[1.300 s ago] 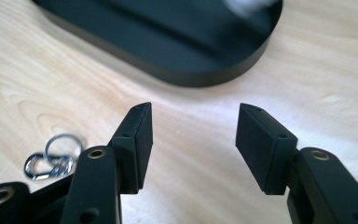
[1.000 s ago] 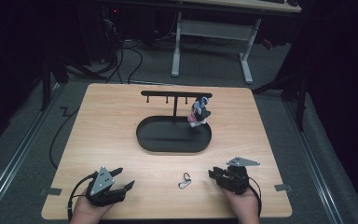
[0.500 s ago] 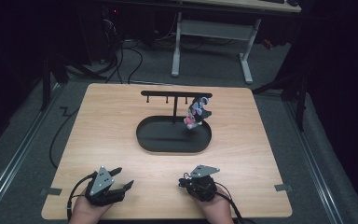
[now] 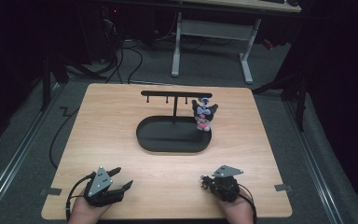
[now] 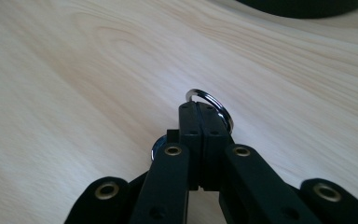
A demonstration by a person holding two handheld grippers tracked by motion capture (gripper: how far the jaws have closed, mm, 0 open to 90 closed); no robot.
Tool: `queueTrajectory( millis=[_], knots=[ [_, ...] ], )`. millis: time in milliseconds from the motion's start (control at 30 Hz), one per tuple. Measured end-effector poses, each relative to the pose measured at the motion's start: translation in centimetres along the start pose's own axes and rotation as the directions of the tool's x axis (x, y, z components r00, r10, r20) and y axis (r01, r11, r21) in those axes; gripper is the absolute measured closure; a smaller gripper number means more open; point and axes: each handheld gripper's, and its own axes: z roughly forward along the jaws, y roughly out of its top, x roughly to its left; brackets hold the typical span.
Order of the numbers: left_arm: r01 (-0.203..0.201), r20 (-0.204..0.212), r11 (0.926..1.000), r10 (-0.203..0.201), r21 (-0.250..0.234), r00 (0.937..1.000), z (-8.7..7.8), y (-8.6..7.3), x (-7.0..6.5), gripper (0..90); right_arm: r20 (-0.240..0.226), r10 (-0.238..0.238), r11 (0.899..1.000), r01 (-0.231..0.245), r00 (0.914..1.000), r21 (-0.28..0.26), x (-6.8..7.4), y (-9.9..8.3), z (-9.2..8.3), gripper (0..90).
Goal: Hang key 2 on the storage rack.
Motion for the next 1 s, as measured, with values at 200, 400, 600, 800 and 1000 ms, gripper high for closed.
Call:
queueTrajectory(
  millis=[200,400,600,800,1000],
  knots=[
    [-0.003,0.000,1.0000,0.003,0.008,1.0000,0.2,0.0,0.0,36.0,0.054,0.056,0.998,-0.056,0.9970,-0.007,-3.3,-1.2,-1.4,90.0],
    [-0.008,0.005,0.9998,0.008,0.017,1.0000,0.4,0.0,-0.1,36.0,0.018,0.028,0.999,-0.027,0.9995,-0.033,-1.6,-0.7,-1.5,90.0],
    [-0.010,0.001,0.9999,0.010,0.011,1.0000,0.3,0.0,-0.2,36.0,0.023,0.026,1.000,-0.026,0.9994,0.014,-1.4,-1.0,-1.0,90.0],
    [-0.004,0.000,0.9999,0.004,0.014,1.0000,0.2,0.0,0.0,36.0,0.039,0.081,0.997,-0.081,0.9959,0.001,-2.8,-2.3,-2.7,89.2],
    [0.001,-0.001,0.9999,-0.001,0.016,1.0000,0.3,0.0,-0.2,36.0,0.024,0.112,0.993,-0.111,0.9934,-0.029,-3.4,-2.7,-3.9,81.4]
  ],
)
